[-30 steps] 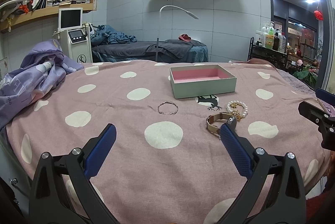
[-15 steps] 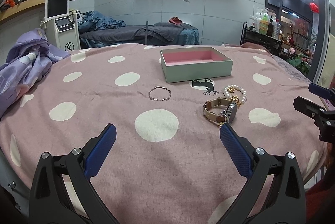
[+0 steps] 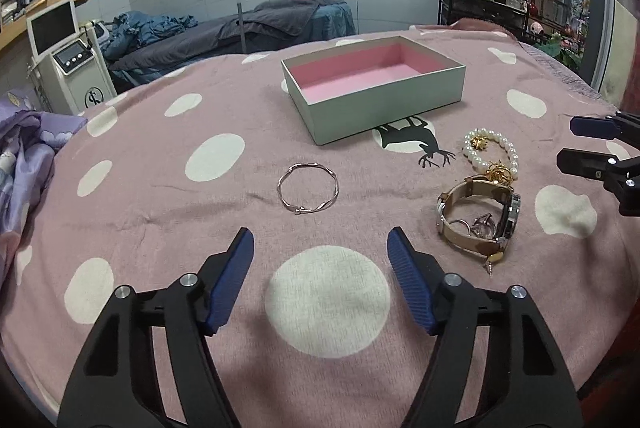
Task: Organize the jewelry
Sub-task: 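Grasp the thin silver bangle with the left gripper while the right gripper grasps the pearl bracelet, then carry the bangle in the left gripper and pearl bracelet in the right into the pink-lined box, then open the left gripper releasing the bangle while the right gripper releases the pearl bracelet, then move both grippers back from the box toward the watch and gold earrings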
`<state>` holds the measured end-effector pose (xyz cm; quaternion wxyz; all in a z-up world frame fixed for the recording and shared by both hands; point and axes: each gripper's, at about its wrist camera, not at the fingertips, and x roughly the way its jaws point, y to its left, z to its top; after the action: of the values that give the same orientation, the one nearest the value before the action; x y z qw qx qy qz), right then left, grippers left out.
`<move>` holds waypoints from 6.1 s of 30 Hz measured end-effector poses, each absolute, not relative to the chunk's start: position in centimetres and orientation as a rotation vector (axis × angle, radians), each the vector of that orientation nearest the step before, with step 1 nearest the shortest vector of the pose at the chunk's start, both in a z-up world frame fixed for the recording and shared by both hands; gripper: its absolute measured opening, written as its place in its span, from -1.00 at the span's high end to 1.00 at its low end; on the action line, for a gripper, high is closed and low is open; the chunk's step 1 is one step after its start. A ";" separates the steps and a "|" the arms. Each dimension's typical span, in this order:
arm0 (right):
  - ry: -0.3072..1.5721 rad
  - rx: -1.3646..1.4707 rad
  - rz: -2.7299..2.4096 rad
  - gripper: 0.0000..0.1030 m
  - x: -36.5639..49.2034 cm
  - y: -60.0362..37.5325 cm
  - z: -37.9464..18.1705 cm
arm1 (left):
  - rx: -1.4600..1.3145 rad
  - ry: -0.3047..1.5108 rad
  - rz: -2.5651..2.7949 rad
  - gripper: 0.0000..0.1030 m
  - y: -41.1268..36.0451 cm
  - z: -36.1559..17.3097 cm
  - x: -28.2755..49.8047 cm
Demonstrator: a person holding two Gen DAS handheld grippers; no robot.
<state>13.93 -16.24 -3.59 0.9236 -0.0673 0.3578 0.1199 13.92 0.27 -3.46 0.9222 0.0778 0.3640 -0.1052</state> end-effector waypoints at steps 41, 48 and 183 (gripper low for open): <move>0.709 -0.148 0.382 0.82 18.3 -14.9 -1.0 | 0.087 0.805 -0.457 0.95 -1.5 -1.4 19.6; 0.667 -0.129 0.433 0.82 18.3 -14.9 1.6 | 0.033 0.779 -0.504 0.97 -1.1 1.1 20.2; 0.727 -0.047 0.257 -0.68 14.6 -19.6 -3.3 | 0.157 0.696 -0.483 0.14 -4.5 -2.0 13.5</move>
<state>14.63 -19.60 -3.33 0.9263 -0.0231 0.3546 0.1253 13.48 -4.49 -1.97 0.9086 0.0759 0.3374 -0.2342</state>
